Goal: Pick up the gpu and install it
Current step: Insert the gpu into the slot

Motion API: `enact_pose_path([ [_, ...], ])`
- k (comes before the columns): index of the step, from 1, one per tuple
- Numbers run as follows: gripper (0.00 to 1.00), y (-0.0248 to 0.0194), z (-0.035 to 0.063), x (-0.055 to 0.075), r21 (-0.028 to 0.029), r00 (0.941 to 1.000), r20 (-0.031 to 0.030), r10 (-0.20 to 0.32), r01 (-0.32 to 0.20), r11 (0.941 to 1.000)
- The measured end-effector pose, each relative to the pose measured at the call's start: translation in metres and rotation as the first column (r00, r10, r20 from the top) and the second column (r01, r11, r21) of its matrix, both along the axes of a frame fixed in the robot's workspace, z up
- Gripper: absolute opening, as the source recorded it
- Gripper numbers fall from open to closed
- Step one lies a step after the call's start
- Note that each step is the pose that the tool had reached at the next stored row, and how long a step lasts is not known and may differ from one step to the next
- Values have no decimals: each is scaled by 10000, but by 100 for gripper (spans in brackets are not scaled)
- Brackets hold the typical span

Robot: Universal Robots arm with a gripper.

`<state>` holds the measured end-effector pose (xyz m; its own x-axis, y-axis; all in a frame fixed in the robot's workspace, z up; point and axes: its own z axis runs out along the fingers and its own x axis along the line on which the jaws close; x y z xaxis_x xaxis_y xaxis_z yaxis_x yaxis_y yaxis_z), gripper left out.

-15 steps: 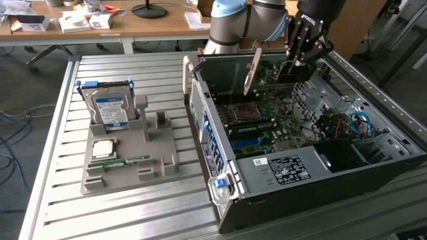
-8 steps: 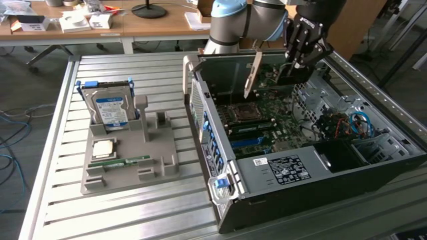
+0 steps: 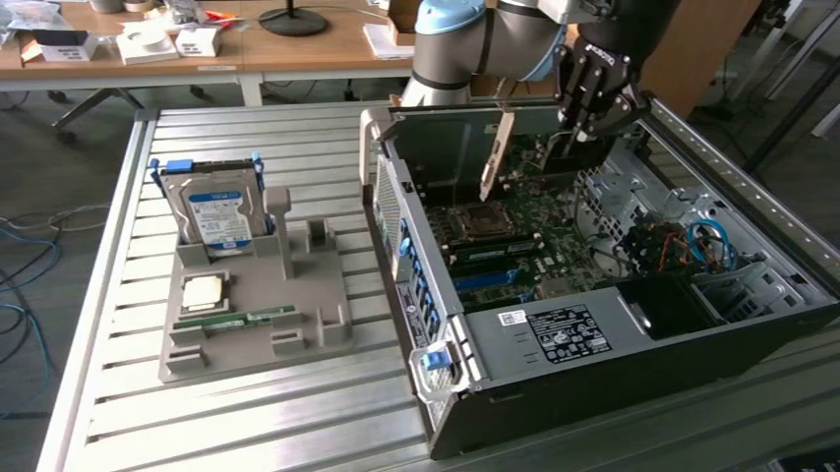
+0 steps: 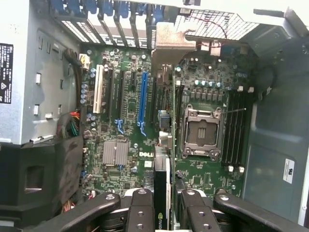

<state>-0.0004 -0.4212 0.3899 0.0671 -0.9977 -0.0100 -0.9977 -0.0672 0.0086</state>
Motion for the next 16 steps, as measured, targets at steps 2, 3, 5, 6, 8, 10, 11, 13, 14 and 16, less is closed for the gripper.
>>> enact_pose_path([
  [2,26,0,-7,-16,-5,10000,0,1,-1,10000],
  [3,26,0,-15,-25,-7,10000,2,1,-1,10000],
  [5,26,0,-35,-40,-16,10000,19,1,-1,10000],
  [6,26,0,-44,-48,-20,10000,35,1,-1,10000],
  [8,26,0,-64,-58,-25,10000,45,0,0,10000],
  [10,26,0,-86,-62,-27,10000,46,-19,19,10000],
  [11,26,0,-96,-65,-27,10000,46,-42,43,10000],
  [13,26,0,-111,-69,-28,9999,46,-154,154,9999],
  [14,26,0,-115,-70,-29,9998,46,-217,217,9998],
  [16,26,0,-117,-71,-29,9996,45,-272,272,9996],
])
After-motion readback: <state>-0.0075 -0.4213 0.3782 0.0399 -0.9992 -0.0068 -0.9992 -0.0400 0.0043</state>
